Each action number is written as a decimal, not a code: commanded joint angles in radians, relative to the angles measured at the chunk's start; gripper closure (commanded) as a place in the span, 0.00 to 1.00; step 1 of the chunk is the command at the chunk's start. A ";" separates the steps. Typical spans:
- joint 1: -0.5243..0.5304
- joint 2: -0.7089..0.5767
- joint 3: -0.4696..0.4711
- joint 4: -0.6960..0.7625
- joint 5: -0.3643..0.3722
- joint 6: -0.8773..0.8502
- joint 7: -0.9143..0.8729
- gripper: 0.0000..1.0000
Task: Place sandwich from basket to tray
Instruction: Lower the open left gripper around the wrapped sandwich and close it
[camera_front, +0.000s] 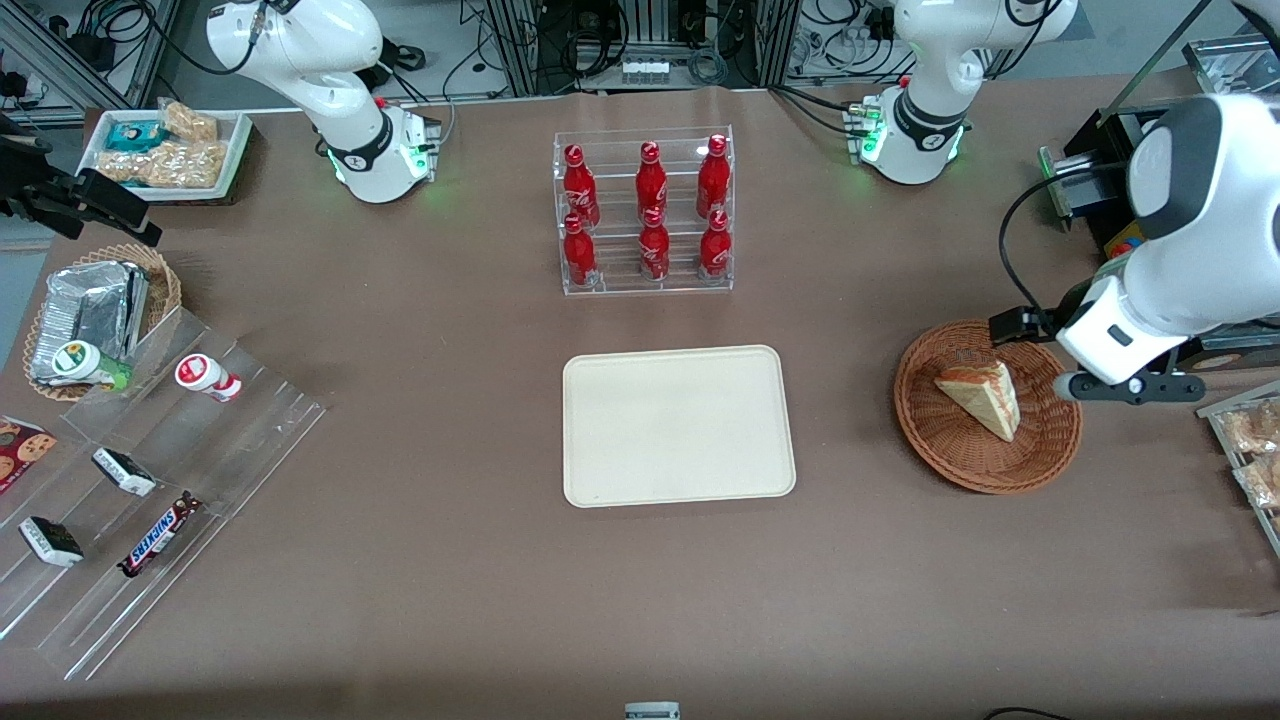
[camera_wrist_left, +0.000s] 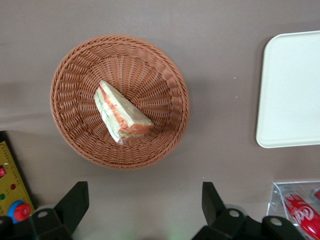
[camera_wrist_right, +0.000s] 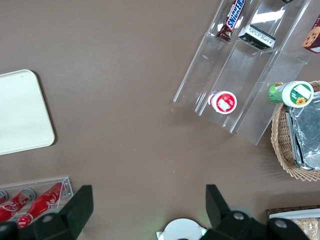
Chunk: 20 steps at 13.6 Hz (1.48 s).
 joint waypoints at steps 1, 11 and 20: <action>0.018 -0.035 0.004 -0.176 0.012 0.151 -0.015 0.00; 0.115 -0.012 0.018 -0.425 0.023 0.523 -0.626 0.00; 0.110 0.104 0.015 -0.528 0.011 0.787 -1.024 0.04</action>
